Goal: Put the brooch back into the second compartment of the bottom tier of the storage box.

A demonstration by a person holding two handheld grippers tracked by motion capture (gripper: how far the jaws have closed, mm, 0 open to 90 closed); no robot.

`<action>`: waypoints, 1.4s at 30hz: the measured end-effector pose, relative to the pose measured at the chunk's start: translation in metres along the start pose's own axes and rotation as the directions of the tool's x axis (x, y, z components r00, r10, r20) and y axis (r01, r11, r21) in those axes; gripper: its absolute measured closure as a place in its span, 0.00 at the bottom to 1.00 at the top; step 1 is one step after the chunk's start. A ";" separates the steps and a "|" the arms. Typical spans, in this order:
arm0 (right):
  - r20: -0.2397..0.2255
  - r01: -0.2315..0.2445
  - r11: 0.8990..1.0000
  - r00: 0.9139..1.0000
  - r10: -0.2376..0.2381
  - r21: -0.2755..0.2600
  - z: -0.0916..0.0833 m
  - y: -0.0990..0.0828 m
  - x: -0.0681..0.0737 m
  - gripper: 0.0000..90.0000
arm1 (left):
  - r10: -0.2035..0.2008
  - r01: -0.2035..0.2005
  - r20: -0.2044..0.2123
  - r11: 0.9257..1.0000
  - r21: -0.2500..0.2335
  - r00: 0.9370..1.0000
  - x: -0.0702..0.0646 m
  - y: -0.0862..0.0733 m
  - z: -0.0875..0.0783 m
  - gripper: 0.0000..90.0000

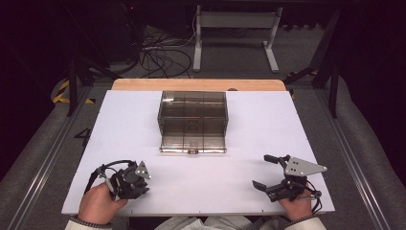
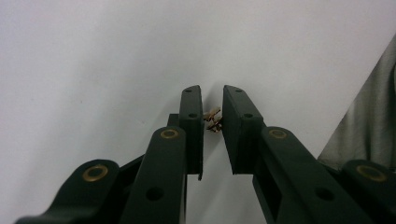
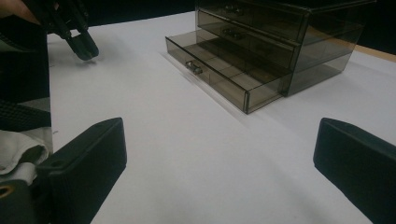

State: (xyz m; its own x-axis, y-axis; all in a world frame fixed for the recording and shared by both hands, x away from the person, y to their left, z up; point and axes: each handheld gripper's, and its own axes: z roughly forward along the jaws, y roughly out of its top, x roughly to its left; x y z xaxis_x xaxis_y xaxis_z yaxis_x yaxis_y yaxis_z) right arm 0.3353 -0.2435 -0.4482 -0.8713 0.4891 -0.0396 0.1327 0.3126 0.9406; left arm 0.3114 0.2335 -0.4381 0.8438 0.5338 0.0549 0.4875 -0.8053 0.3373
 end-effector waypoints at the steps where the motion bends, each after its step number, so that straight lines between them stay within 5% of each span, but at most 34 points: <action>1: 0.000 0.000 1.000 1.000 0.000 0.000 0.000 0.000 0.000 0.04 | -0.001 0.001 -0.001 1.000 0.000 1.000 0.000 0.000 -0.001 0.88; 9: 0.000 0.000 1.000 1.000 0.000 -0.001 0.000 0.000 0.000 0.04 | -0.003 0.002 -0.021 0.997 -0.082 1.000 0.002 0.000 -0.012 0.88; 20: 0.001 0.003 1.000 1.000 -0.003 -0.001 0.000 0.000 0.000 0.04 | -0.039 0.024 -0.058 0.970 -0.241 0.998 0.004 -0.005 -0.028 0.87; 27: -0.001 0.004 1.000 1.000 -0.004 -0.002 0.000 0.000 0.000 0.04 | -0.068 0.049 -0.045 0.940 -0.338 0.997 0.008 -0.011 -0.034 0.87; 39: -0.001 0.005 1.000 1.000 -0.005 -0.003 0.000 0.000 0.001 0.04 | -0.098 0.085 0.000 0.870 -0.485 0.995 0.016 -0.020 -0.040 0.88; 42: -0.001 0.005 1.000 1.000 -0.005 -0.004 0.000 0.000 0.001 0.04 | -0.099 0.082 -0.005 0.858 -0.507 0.995 0.016 -0.021 -0.042 0.88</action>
State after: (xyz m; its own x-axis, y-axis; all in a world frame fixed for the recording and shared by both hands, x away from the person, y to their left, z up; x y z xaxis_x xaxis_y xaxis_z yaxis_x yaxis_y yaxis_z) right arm 0.3347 -0.2434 -0.4480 -0.8727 0.4862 -0.0443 0.1259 0.3117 0.9418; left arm 0.3056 0.2702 -0.4052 0.7904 0.6120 0.0263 0.3742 -0.5163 0.7703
